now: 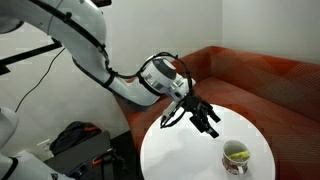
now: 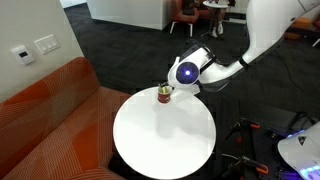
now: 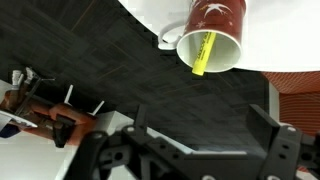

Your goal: Remove the highlighter from the mug cup and place it on the table

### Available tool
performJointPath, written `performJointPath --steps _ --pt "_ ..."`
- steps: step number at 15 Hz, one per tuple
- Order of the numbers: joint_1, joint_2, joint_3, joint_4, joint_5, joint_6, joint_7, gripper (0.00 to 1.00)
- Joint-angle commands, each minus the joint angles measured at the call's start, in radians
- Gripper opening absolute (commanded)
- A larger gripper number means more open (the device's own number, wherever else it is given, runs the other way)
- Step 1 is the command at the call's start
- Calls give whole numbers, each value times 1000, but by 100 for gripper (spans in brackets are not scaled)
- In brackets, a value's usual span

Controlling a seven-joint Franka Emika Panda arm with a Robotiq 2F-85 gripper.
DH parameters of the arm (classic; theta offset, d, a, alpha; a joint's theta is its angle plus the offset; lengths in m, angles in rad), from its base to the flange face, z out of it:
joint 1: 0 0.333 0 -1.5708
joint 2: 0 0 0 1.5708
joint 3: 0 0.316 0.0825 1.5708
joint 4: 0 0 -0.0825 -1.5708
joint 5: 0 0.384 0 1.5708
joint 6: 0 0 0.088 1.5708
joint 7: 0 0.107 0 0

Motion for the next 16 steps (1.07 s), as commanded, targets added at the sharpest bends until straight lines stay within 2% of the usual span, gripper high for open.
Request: performJointPath --steps 1,6,7,16 --pt "-14 84 -8 79 20 34 33 100" --pt "-30 167 -10 156 80 40 -18 100" --pt "-9 135 -17 114 62 15 5 100" --pt "-26 176 -18 153 102 34 1 100"
